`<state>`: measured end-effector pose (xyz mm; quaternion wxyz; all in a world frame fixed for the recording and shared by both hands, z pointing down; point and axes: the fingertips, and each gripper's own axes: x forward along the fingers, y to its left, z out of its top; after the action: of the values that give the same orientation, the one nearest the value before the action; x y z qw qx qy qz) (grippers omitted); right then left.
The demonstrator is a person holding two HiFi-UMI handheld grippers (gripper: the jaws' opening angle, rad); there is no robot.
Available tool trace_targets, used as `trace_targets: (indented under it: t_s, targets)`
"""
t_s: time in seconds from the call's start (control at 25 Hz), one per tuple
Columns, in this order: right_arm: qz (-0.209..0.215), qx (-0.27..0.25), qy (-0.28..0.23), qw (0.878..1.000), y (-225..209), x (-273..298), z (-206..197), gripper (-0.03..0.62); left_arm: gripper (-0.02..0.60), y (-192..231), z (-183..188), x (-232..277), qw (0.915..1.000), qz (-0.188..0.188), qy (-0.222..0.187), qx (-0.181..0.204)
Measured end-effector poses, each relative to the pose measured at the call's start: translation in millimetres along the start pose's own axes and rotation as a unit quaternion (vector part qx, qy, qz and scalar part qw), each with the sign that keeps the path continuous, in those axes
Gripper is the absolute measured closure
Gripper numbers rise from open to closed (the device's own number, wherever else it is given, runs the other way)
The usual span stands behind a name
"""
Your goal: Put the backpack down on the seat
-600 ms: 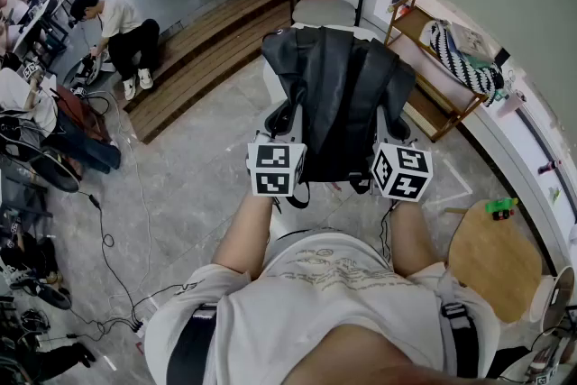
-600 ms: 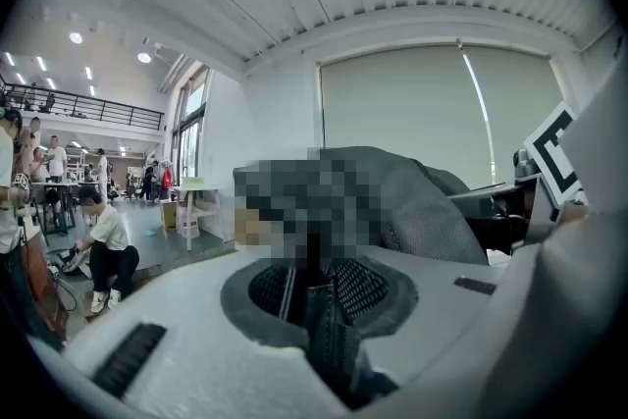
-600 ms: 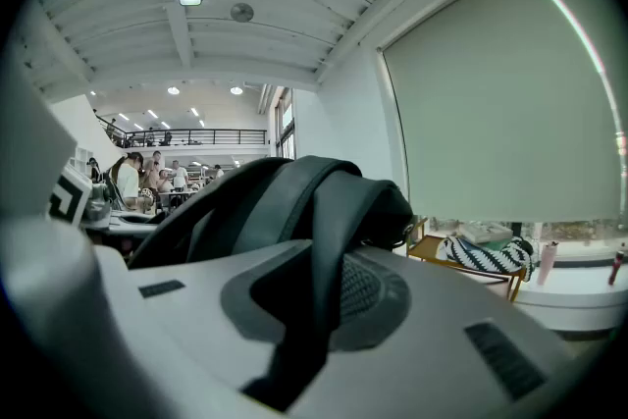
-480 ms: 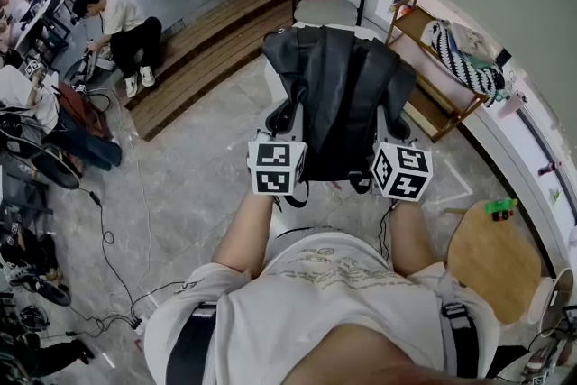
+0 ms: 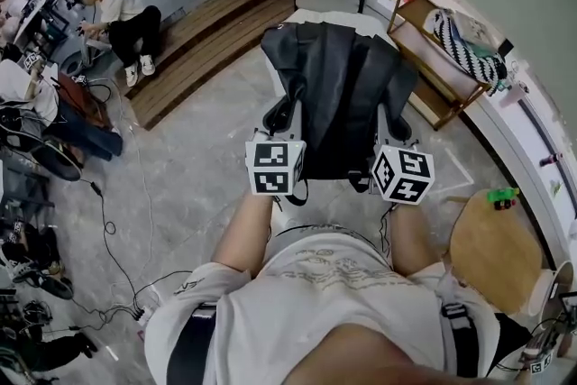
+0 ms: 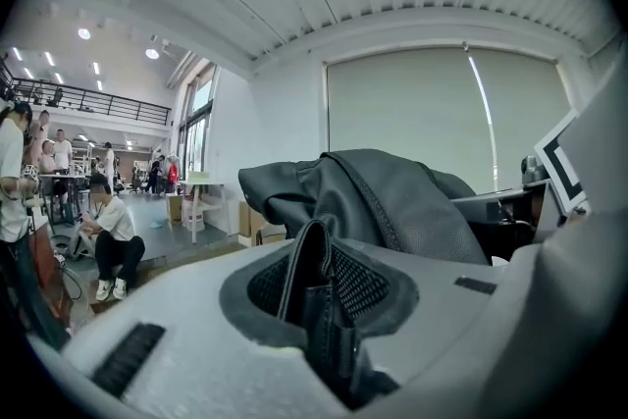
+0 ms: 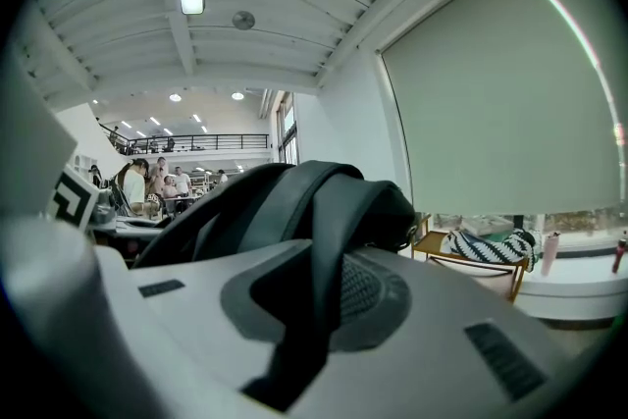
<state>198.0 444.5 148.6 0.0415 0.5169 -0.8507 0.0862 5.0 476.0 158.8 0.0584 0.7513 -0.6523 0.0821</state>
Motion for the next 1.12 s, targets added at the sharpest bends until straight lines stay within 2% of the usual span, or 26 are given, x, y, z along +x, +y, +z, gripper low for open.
trace_targets:
  t_s: [0.2, 0.44, 0.68, 1.12]
  targets:
    - [-0.002, 0.004, 0.018, 1.0, 19.6, -0.5, -12.3, 0.543, 0.502, 15.5, -13.3, -12.5, 0.9999, -0.003, 0.01, -0.013]
    - [-0.007, 0.0, 0.018, 1.0, 52.4, 7.6, -16.4, 0.543, 0.502, 46.8, -18.1, -23.7, 0.9998, 0.0, -0.002, -0.021]
    - [-0.022, 0.002, 0.017, 1.0, 73.6, 13.5, -20.7, 0.543, 0.502, 67.6, -19.7, -23.4, 0.9995, -0.02, -0.008, -0.022]
    - [-0.026, 0.007, 0.007, 1.0, 66.6, 48.5, -15.8, 0.543, 0.502, 84.4, -14.2, 12.0, 0.9993, -0.029, -0.014, -0.021]
